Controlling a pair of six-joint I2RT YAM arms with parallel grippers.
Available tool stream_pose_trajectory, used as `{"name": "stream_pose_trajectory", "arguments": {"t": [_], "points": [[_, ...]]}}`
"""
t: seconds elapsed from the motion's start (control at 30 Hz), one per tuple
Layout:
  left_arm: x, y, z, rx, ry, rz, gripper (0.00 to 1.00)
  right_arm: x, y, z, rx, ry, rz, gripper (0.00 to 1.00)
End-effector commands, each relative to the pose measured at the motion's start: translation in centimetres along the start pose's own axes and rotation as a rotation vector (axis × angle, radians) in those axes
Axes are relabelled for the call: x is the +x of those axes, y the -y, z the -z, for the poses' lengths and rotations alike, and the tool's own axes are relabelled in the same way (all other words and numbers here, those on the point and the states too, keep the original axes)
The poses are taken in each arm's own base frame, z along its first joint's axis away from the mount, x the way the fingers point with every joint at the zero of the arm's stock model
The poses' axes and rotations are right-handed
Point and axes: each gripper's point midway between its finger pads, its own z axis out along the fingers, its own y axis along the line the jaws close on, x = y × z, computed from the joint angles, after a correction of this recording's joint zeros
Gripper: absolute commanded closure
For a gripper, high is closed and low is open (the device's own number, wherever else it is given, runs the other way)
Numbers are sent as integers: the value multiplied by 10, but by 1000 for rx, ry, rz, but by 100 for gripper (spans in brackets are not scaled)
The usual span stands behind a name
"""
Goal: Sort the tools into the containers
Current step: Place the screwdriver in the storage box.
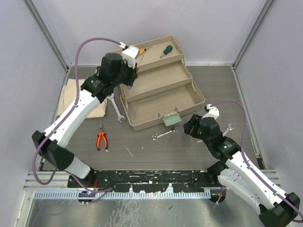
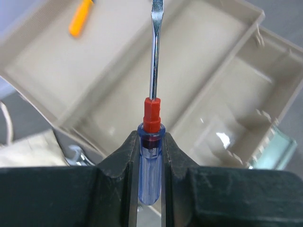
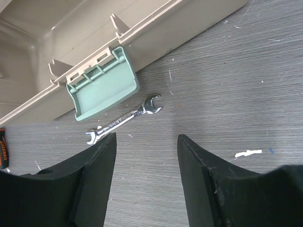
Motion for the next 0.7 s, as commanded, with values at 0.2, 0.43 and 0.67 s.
{"name": "stream_pose_trajectory", "arguments": {"t": [0.2,0.43,0.67], "points": [[-86,-52,-44,-48,103,-216,100,0,5,7,13,6,-19,40],[-94,-72,-74,-120,53,-323,99,10,8,4,29,-45,12,40],[-74,-85,-105,-155,-23,-432,100,6,7,11,20,-38,17,40]]}}
